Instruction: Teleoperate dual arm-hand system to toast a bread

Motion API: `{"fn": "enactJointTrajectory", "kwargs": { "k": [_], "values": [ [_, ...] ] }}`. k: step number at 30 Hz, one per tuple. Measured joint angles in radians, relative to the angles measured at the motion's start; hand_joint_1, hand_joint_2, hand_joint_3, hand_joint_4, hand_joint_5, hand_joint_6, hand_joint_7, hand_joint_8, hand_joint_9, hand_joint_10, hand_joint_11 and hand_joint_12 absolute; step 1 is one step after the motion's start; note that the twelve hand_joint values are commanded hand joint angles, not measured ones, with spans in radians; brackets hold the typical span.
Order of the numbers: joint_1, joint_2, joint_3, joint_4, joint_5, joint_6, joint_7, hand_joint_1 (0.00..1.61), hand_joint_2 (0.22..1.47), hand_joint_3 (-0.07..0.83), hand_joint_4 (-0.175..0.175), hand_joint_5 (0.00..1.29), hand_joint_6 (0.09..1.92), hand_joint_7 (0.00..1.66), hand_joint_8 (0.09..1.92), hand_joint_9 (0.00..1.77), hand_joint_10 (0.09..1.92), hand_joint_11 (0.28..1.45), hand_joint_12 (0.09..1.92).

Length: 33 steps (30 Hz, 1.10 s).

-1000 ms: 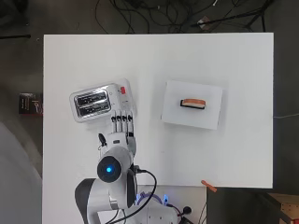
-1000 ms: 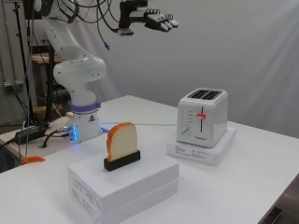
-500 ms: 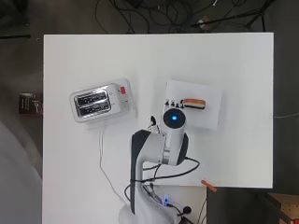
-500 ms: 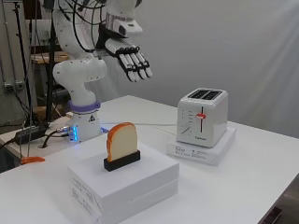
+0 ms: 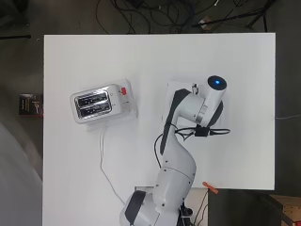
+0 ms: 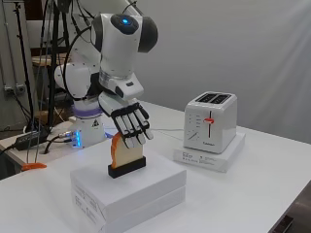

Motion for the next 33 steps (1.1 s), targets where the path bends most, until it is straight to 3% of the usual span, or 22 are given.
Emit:
{"fn": "enactJointTrajectory", "kwargs": {
  "k": [4, 8, 9, 10, 11, 12, 13, 14, 16, 21, 27, 31, 33],
  "values": [
    [-0.005, 0.005, -0.011, 0.008, -0.006, 0.022, 0.007, 0.35, 0.99, -0.019, -0.077, 0.25, 0.09, 0.37, 0.09, 0.44, 0.09, 0.45, 0.09],
    [-0.001, -0.006, 0.015, -0.048, -0.16, 0.027, 0.08, 0.42, 0.96, -0.016, -0.051, 0.28, 0.09, 0.37, 0.09, 0.45, 0.09, 0.45, 0.09],
    [-0.001, 0.002, 0.021, -0.055, -0.204, 0.024, 0.097, 0.43, 0.96, -0.011, -0.033, 0.36, 0.09, 0.44, 0.09, 0.53, 0.09, 0.48, 0.09],
    [0.0, 0.013, 0.028, -0.056, -0.246, 0.021, 0.115, 0.73, 1.01, -0.006, -0.06, 0.59, 0.33, 0.73, 0.29, 0.88, 0.15, 0.62, 0.23],
    [0.001, 0.025, 0.033, -0.05, -0.278, 0.021, 0.129, 0.89, 1.05, -0.003, 0.02, 0.77, 0.62, 1.0, 0.42, 1.18, 0.3, 0.7, 0.61],
    [0.0, 0.036, 0.034, -0.045, -0.295, 0.03, 0.136, 1.05, 1.07, -0.001, -0.037, 0.86, 0.75, 1.12, 0.58, 1.35, 0.39, 0.71, 0.91],
    [-0.002, 0.039, 0.034, -0.041, -0.302, 0.05, 0.138, 1.16, 1.08, 0.0, -0.097, 0.89, 0.84, 1.17, 0.69, 1.44, 0.42, 0.71, 1.08],
    [-0.003, 0.034, 0.034, -0.041, -0.302, 0.075, 0.141, 1.21, 1.08, -0.001, -0.135, 0.89, 0.9, 1.21, 0.7, 1.48, 0.39, 0.71, 1.17],
    [-0.005, 0.01, 0.033, -0.069, -0.294, 0.117, 0.143, 1.26, 1.09, 0.0, -0.166, 0.88, 0.99, 1.25, 0.67, 1.52, 0.24, 0.71, 1.22],
    [-0.008, -0.013, 0.04, -0.146, -0.257, 0.133, 0.137, 1.26, 1.1, 0.0, -0.175, 0.82, 1.07, 1.23, 0.71, 1.56, 0.09, 0.69, 1.19],
    [0.001, -0.201, 0.085, -0.202, -0.159, 0.217, 0.045, 1.24, 1.15, 0.001, -0.175, 0.73, 1.23, 1.11, 0.89, 1.48, 0.09, 0.64, 0.74],
    [0.027, -0.347, 0.175, -0.156, -0.005, 0.187, -0.013, 1.23, 1.17, 0.0, -0.174, 0.7, 1.28, 1.07, 0.94, 1.42, 0.09, 0.7, 0.44],
    [0.04, -0.352, 0.236, -0.141, 0.09, 0.176, -0.038, 1.22, 1.19, 0.002, -0.154, 0.68, 1.31, 1.02, 1.04, 1.39, 0.09, 0.72, 0.36]
  ]
}}
